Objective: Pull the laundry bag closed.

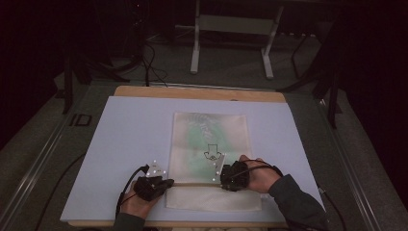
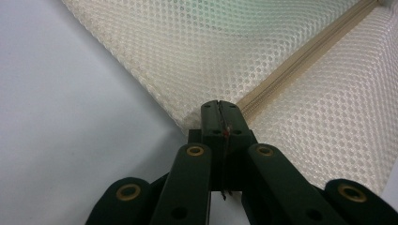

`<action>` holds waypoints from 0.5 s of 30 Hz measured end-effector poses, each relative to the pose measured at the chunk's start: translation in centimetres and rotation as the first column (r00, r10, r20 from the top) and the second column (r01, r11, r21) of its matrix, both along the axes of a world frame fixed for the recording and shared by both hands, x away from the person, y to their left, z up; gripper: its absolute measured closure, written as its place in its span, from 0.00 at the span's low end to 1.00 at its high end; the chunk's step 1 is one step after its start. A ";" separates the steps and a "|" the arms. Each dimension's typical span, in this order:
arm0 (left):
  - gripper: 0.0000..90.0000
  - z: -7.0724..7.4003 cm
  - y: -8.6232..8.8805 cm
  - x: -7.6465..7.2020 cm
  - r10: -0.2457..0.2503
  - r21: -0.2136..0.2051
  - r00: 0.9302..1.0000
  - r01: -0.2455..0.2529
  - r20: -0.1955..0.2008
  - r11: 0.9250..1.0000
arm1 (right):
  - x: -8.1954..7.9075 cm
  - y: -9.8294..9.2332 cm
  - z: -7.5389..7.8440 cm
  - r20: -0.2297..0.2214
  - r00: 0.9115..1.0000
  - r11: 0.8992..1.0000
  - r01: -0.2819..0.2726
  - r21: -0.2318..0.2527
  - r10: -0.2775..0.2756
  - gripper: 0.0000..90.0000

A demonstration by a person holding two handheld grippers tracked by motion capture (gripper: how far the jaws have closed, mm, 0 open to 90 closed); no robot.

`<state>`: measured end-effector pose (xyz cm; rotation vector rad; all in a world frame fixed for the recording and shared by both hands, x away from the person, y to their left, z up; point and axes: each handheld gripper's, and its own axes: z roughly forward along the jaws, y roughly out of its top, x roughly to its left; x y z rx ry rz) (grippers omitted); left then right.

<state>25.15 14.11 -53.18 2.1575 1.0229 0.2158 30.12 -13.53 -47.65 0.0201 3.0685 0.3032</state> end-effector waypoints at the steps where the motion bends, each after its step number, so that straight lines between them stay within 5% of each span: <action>1: 1.00 0.0 0.0 0.0 0.000 0.000 1.000 0.000 0.000 1.000 | 0.0 -0.1 0.0 0.001 1.000 1.000 0.004 -0.004 -0.004 0.92; 15: 1.00 0.0 0.0 0.0 0.000 0.001 1.000 0.000 0.001 1.000 | 0.0 -1.5 0.0 0.002 1.000 1.000 0.026 -0.005 -0.026 0.92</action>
